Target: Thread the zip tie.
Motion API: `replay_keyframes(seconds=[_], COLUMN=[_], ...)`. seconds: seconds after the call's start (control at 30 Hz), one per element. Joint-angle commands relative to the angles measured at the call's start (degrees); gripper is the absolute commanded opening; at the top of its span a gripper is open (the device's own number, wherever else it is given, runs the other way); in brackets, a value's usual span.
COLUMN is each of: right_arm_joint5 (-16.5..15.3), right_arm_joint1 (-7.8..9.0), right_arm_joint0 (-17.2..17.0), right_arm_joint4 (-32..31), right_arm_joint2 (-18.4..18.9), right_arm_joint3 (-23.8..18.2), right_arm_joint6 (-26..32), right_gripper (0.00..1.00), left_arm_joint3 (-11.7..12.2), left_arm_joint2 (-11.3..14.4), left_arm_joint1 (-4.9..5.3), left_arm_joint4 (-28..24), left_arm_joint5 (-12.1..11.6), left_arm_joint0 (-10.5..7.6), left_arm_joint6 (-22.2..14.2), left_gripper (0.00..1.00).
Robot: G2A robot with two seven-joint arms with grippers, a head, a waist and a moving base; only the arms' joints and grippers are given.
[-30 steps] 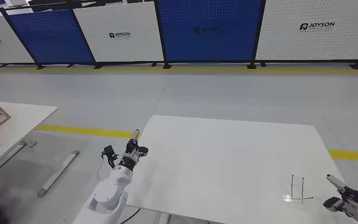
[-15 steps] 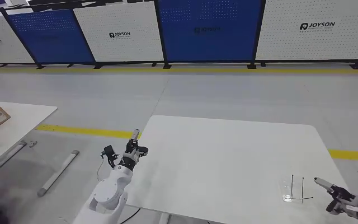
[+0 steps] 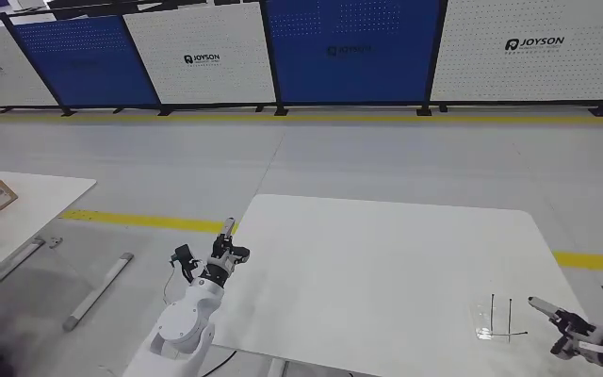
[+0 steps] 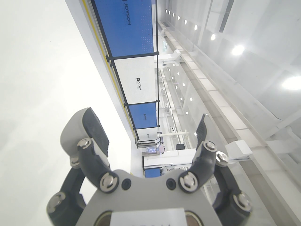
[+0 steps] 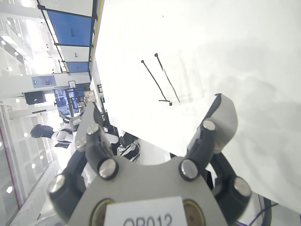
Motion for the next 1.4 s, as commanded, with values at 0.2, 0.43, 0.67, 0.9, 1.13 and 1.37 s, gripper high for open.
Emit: replay_keyframes(seconds=[0.2,0.43,0.67,0.9,1.13,1.37], right_arm_joint5=[-2.64,-2.68,-2.68,-2.68,-6.99,-15.77], right_arm_joint1=[1.32,1.93,1.93,1.93,2.26,5.3], right_arm_joint0=[1.95,4.47,4.47,4.47,4.59,3.3], right_arm_joint4=[-7.39,-7.4,-7.4,-7.4,-6.82,-4.22], right_arm_joint2=[-2.34,-4.08,-4.08,-4.08,-3.69,-3.3], right_arm_joint3=[-1.02,0.58,0.58,0.58,0.74,1.9], right_arm_joint6=[5.41,8.41,8.41,8.41,10.1,10.73], right_gripper=[1.0,1.0,1.0,1.0,1.0,1.0], left_arm_joint3=[0.0,0.0,0.0,0.0,0.0,0.0], left_arm_joint2=[0.0,0.0,0.0,0.0,0.0,0.0], left_arm_joint1=[0.0,0.0,0.0,0.0,0.0,0.0], left_arm_joint4=[0.0,0.0,0.0,0.0,0.0,0.0], left_arm_joint5=[0.0,0.0,0.0,0.0,0.0,0.0], left_arm_joint0=[0.0,0.0,0.0,0.0,0.0,0.0], left_arm_joint6=[0.0,0.0,0.0,0.0,0.0,0.0], left_gripper=[1.0,1.0,1.0,1.0,1.0,1.0])
